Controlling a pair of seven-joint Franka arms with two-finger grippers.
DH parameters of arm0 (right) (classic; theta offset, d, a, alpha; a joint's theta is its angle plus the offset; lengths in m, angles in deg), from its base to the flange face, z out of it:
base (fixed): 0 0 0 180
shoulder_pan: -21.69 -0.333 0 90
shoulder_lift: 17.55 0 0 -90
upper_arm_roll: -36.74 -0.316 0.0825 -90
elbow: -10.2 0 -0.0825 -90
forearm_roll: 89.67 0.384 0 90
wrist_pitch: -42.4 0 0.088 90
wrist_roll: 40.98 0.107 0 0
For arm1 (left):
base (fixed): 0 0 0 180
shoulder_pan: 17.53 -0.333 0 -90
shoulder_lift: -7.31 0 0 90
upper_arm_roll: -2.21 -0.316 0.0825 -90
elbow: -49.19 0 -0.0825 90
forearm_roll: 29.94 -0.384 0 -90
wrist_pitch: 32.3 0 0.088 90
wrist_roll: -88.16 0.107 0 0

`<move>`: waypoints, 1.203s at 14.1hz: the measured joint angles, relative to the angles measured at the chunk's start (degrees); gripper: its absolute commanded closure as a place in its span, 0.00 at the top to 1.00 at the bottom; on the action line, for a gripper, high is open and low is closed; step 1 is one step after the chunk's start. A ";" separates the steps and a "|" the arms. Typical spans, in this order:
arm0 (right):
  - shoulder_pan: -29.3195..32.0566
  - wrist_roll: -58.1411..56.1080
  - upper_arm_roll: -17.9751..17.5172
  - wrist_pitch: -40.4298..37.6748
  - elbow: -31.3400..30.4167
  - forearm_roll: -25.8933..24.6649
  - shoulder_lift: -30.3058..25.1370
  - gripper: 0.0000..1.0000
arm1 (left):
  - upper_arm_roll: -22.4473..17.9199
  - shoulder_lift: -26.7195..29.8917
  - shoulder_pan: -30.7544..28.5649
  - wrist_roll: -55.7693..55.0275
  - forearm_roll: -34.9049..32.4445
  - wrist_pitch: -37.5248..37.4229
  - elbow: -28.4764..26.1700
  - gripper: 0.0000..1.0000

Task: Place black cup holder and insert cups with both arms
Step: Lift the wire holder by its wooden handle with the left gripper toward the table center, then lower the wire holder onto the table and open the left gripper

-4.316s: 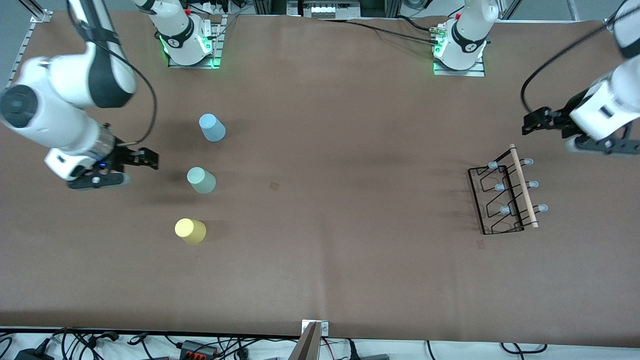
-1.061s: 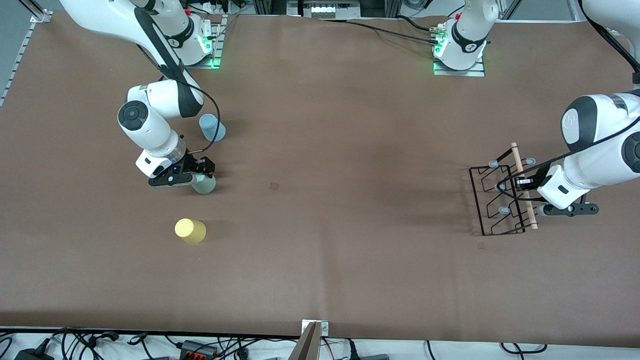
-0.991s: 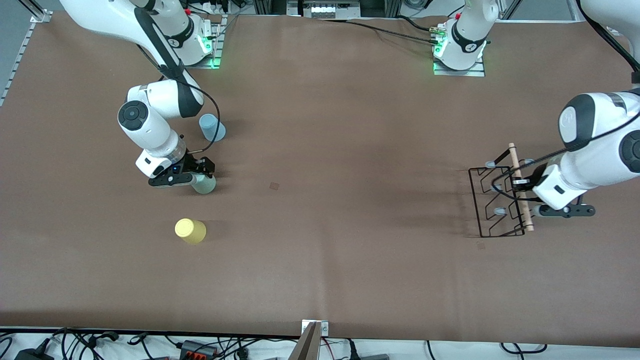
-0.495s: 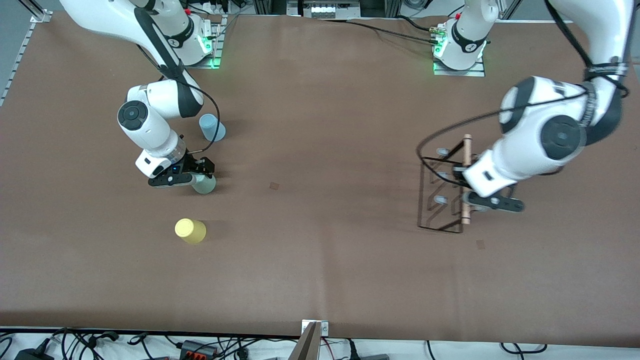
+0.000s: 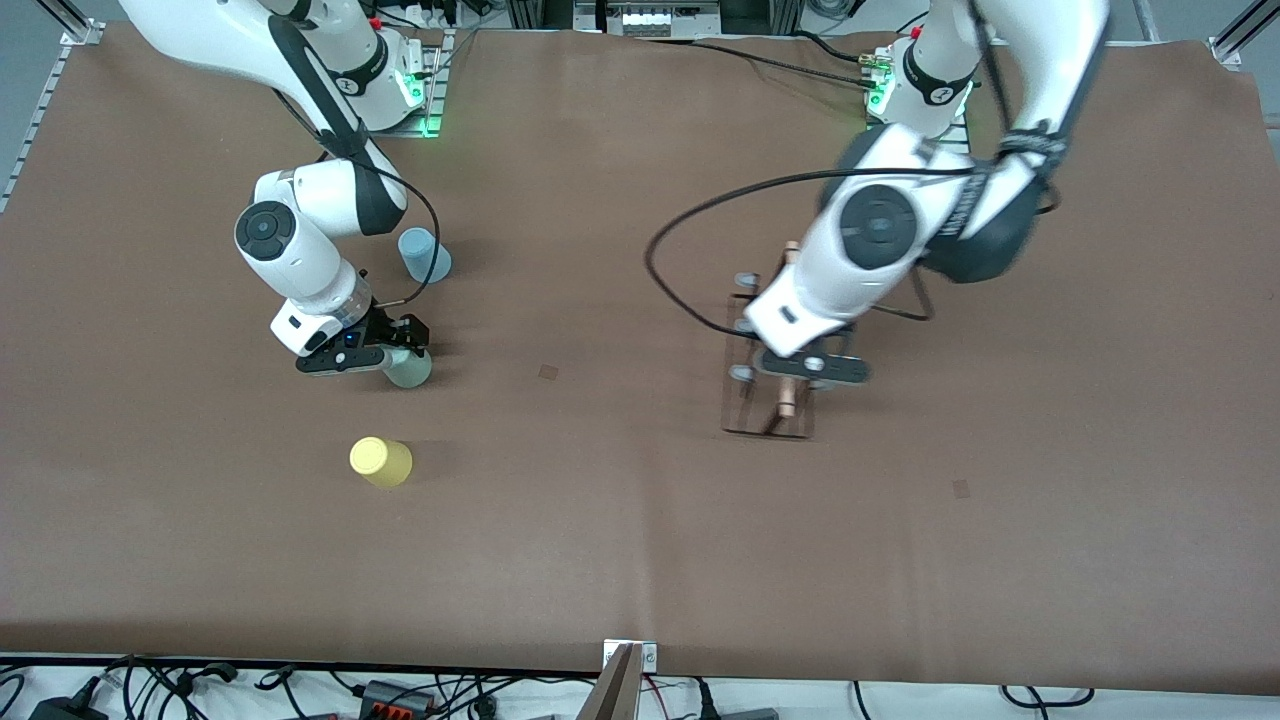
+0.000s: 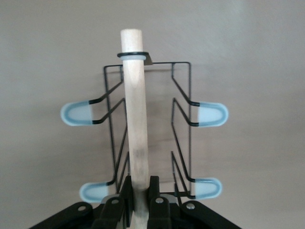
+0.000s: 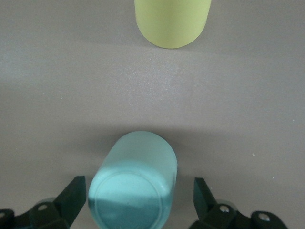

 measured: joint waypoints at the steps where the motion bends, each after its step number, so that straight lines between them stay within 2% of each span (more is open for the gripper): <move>1: 0.00 0.00 0.00 0.01 0.00 0.00 0.00 1.00 | 0.00 -1.60 1.78 -2.04 0.00 0.29 0.80 0.01; 2: 0.00 0.00 0.00 0.01 0.00 0.00 0.00 1.00 | 0.01 -3.15 3.19 -3.95 0.00 0.67 2.04 0.01; 5: 0.00 0.01 0.00 0.02 0.00 0.00 0.00 0.90 | 0.01 -6.06 5.47 -9.04 0.00 0.93 5.52 0.01; 9: 0.00 0.01 0.00 0.04 0.00 0.00 0.00 0.89 | 0.01 -6.97 6.88 -13.20 0.00 2.63 6.50 0.01; 10: 0.00 0.01 0.00 0.05 0.00 0.00 0.00 0.77 | 0.00 -7.35 7.27 -13.42 0.00 2.90 6.53 0.01; 11: 0.00 0.01 0.00 0.05 0.00 0.00 0.00 0.52 | 0.00 -7.77 7.74 -13.57 0.00 3.06 6.53 0.01; 12: 0.00 0.01 0.00 0.06 0.00 0.00 0.00 0.34 | 0.01 -8.13 8.27 -13.72 0.00 3.27 6.54 0.04; 13: 0.00 0.01 0.00 0.11 0.01 0.00 -0.02 0.21 | 0.01 -8.44 8.72 -13.88 0.00 3.64 6.55 0.11; 14: 0.00 0.01 0.00 0.18 0.04 0.00 -0.17 0.14 | 0.01 -8.71 9.00 -13.93 -0.01 4.34 6.57 0.45; 15: -0.01 0.01 0.00 0.18 0.04 0.00 -0.14 0.09 | 0.00 -8.93 9.11 -13.93 -0.03 5.22 6.57 0.99; 17: -0.01 -0.06 0.00 0.20 0.04 0.00 -0.12 0.08 | -0.03 -9.00 9.10 -13.93 -0.04 6.07 6.74 1.00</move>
